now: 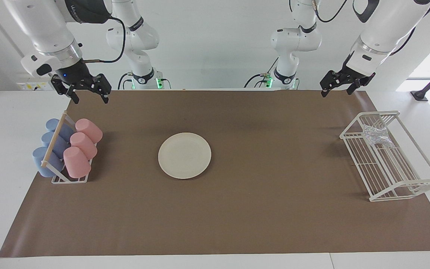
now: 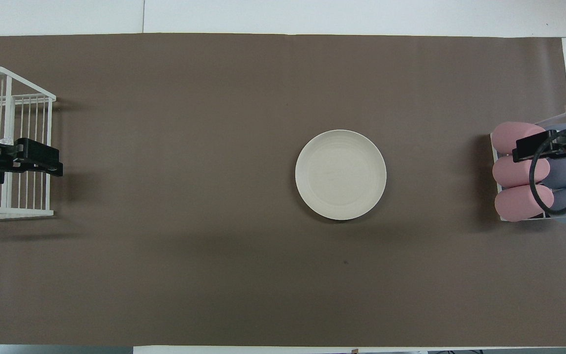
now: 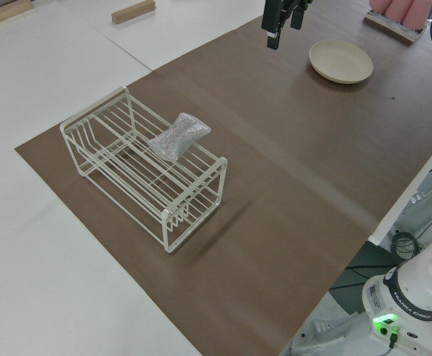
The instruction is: Wipe plate with sponge
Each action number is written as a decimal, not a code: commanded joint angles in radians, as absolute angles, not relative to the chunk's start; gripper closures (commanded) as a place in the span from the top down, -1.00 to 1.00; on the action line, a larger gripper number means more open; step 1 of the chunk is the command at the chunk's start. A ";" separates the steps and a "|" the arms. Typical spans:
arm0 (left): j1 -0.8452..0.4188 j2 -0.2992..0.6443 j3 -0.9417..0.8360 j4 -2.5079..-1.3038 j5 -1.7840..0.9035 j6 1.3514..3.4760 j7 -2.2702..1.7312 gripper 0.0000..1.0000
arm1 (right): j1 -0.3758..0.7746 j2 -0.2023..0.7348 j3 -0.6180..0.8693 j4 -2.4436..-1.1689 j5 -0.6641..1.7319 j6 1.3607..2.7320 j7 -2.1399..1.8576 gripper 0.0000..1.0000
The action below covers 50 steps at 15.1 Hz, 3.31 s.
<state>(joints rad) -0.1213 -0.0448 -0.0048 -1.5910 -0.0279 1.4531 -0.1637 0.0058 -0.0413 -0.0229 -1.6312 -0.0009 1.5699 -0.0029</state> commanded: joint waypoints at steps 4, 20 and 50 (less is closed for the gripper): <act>-0.114 -0.057 -0.006 -1.603 -0.023 1.463 -0.156 1.00 | 0.002 -0.040 -0.017 -1.624 -0.017 1.560 -0.008 1.00; -0.178 0.003 -0.021 -1.724 0.320 1.523 -0.248 1.00 | 0.006 -0.044 -0.017 -1.634 -0.015 1.546 0.188 1.00; -0.080 0.064 -0.015 -2.019 0.825 1.875 -0.333 -1.00 | 0.015 -0.097 -0.014 -1.727 0.017 1.551 1.152 1.00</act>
<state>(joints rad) -0.0934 0.0941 -0.0104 -1.9784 0.8004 1.8487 -0.3154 0.0102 -0.0725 -0.0148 -1.7018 0.0047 1.5428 1.1140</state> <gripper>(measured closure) 0.780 0.000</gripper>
